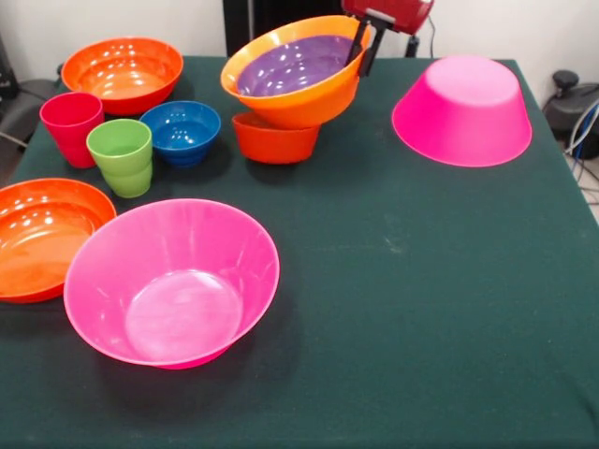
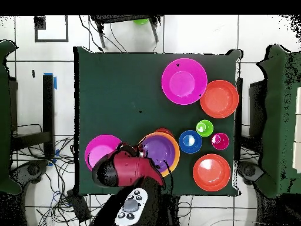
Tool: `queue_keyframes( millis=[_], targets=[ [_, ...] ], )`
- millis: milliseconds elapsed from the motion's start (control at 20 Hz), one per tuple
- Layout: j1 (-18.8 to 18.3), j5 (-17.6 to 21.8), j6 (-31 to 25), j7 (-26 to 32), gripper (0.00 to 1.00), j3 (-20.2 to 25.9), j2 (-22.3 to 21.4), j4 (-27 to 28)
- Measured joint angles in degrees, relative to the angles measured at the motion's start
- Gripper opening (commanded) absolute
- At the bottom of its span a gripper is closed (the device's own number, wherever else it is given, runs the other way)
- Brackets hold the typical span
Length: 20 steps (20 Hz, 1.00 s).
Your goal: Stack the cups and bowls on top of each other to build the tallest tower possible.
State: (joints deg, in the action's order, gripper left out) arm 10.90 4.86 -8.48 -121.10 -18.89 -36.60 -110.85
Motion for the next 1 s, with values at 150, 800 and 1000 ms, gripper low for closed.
queue_keyframes(
  millis=[150,800,1000],
  targets=[
    [0.47,0.00,0.00,0.00,0.00,-0.12,-0.32,-0.66],
    [1.91,0.00,-4.40,0.00,0.00,-0.22,-3.81,-2.27],
    [3.05,0.00,-7.53,0.00,0.00,-0.33,-5.18,-2.29]
  ],
)
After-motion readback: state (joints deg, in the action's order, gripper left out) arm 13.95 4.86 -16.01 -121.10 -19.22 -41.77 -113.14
